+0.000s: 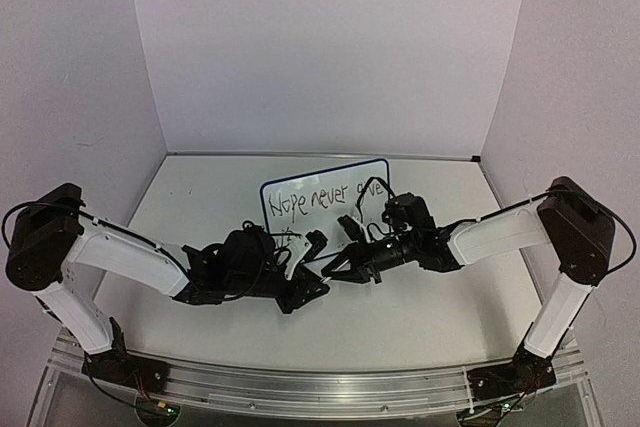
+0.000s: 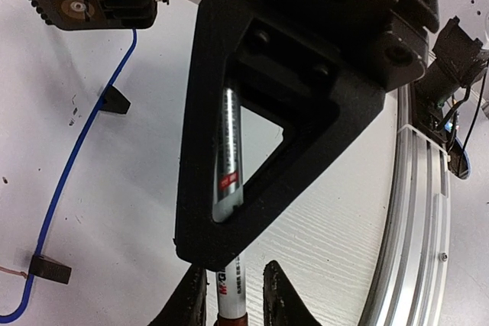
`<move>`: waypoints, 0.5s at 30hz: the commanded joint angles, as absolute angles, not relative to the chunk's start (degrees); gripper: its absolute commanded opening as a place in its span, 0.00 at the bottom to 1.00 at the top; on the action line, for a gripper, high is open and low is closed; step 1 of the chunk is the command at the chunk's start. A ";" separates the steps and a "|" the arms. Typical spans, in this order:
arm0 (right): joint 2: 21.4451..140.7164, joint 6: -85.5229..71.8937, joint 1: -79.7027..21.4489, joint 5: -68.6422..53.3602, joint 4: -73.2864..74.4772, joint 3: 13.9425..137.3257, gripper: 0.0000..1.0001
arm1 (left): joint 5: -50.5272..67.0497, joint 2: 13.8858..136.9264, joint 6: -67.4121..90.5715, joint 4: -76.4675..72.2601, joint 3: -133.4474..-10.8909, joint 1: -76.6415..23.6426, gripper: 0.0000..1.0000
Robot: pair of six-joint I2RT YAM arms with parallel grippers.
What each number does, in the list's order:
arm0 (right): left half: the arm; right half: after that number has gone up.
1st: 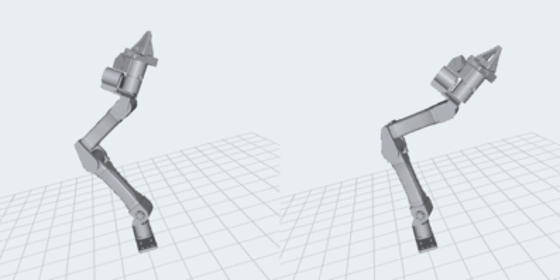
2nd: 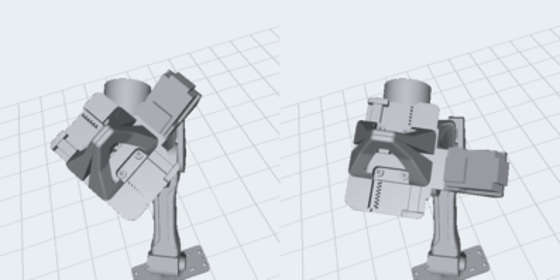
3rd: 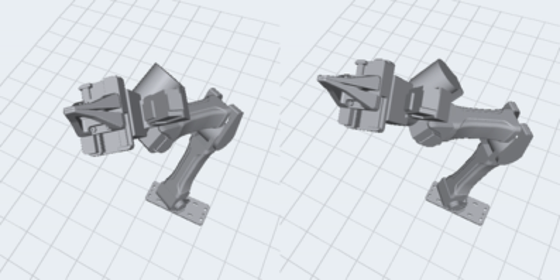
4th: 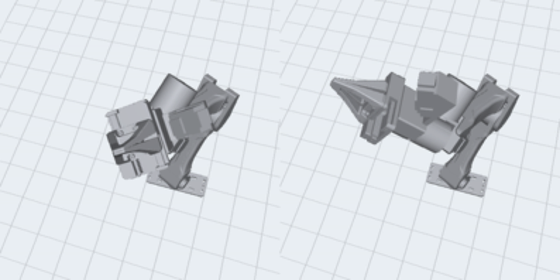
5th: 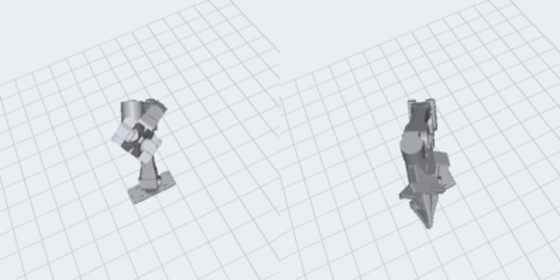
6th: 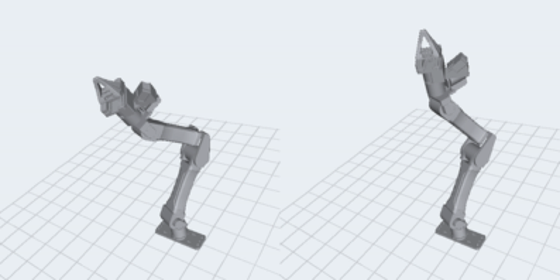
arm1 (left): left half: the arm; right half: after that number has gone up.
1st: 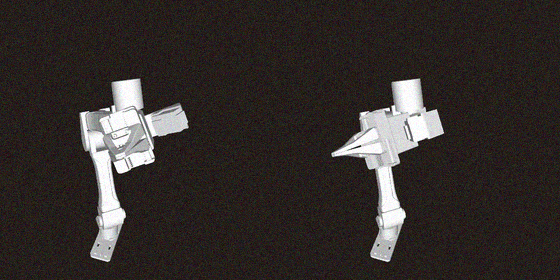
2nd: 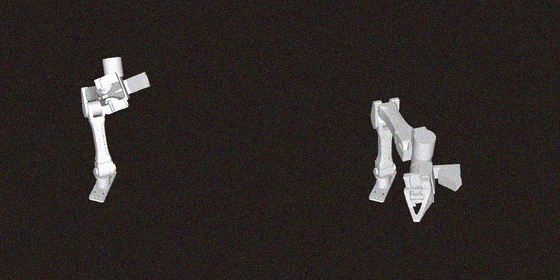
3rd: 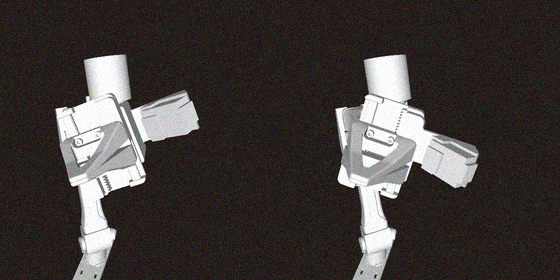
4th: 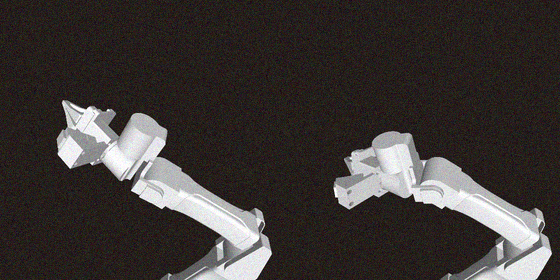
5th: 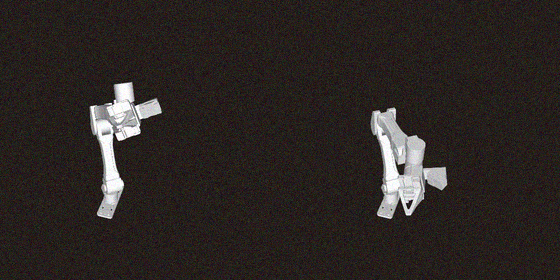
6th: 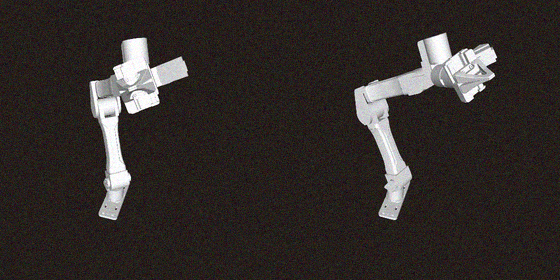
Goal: Write a sentence on the whiteboard
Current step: Pass from the right arm to the left
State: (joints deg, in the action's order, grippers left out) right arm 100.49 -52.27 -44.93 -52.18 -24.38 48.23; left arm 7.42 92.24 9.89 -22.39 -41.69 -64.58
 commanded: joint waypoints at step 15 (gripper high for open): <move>90.92 -45.78 -41.00 -39.43 -15.79 47.16 0.67 | 3.31 86.07 13.52 -19.81 -38.39 -64.56 0.00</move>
